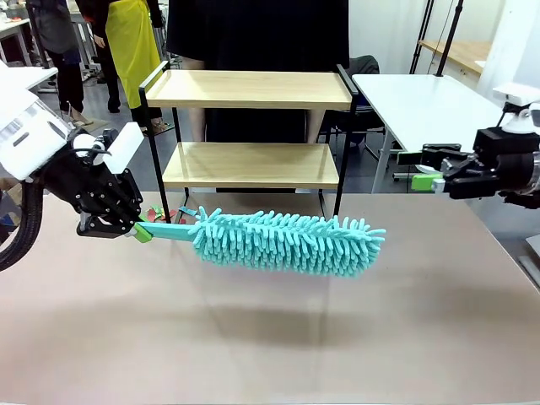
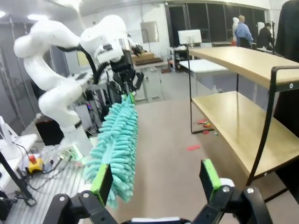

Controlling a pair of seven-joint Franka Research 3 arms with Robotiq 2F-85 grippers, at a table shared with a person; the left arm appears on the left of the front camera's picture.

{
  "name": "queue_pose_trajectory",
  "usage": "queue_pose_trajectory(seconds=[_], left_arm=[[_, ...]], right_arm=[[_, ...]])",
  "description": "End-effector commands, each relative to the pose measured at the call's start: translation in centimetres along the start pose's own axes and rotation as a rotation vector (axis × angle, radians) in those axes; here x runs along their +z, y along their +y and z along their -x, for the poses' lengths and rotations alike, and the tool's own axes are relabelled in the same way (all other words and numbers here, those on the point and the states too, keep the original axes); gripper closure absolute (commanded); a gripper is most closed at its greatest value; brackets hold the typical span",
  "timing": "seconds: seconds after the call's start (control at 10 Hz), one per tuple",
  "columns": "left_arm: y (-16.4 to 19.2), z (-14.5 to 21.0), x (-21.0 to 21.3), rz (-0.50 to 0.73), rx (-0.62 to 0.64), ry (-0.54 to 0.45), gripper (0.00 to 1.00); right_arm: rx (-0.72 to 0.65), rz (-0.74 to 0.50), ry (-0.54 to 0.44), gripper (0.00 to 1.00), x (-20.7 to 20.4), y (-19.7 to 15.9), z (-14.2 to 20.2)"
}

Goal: Clean the shelf.
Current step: Hand the Duster back to the human.

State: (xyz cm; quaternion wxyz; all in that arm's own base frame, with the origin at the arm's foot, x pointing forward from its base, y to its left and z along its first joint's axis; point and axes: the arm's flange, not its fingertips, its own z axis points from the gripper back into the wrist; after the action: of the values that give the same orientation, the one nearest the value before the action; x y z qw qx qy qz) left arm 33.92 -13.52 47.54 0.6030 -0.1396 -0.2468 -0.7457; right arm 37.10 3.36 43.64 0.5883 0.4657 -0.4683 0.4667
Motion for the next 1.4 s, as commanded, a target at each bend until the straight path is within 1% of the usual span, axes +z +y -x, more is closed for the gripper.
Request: queue_pose_trajectory(seconds=[0.0, 0.2, 0.4, 0.6, 0.7, 1.0, 1.1, 1.3], left_arm=[[0.0, 0.0, 0.2, 0.001, -0.005, -0.013, 0.87], [0.0, 0.0, 0.2, 0.001, -0.005, -0.013, 0.87], [0.0, 0.0, 0.2, 0.001, -0.005, -0.013, 0.87], [0.0, 0.0, 0.2, 0.001, -0.005, -0.013, 0.87], [0.0, 0.0, 0.2, 0.001, -0.005, -0.013, 0.87], [0.0, 0.0, 0.2, 0.001, -0.005, -0.013, 0.87], [0.0, 0.0, 0.2, 0.001, -0.005, -0.013, 0.87], [0.0, 0.0, 0.2, 0.001, -0.005, -0.013, 0.87]], right_arm=[[0.093, 0.037, 0.029, 0.0, -2.9, 2.2, 0.5], [0.065, -0.029, -0.045, 0.0, -4.2, 4.2, 1.2], [0.054, -0.061, -0.052, 0.0, -5.7, 5.4, 2.4], [-0.002, -0.127, -0.076, 0.0, -6.6, 6.5, 3.2], [-0.019, -0.147, -0.07, 0.0, -6.7, 7.1, 3.5], [-0.038, -0.183, -0.01, 0.0, -7.7, 8.6, 4.9], [-0.055, -0.19, -0.006, 0.0, -7.9, 9.0, 5.5], [-0.051, -0.19, 0.04, 0.0, -8.5, 9.9, 6.4]])
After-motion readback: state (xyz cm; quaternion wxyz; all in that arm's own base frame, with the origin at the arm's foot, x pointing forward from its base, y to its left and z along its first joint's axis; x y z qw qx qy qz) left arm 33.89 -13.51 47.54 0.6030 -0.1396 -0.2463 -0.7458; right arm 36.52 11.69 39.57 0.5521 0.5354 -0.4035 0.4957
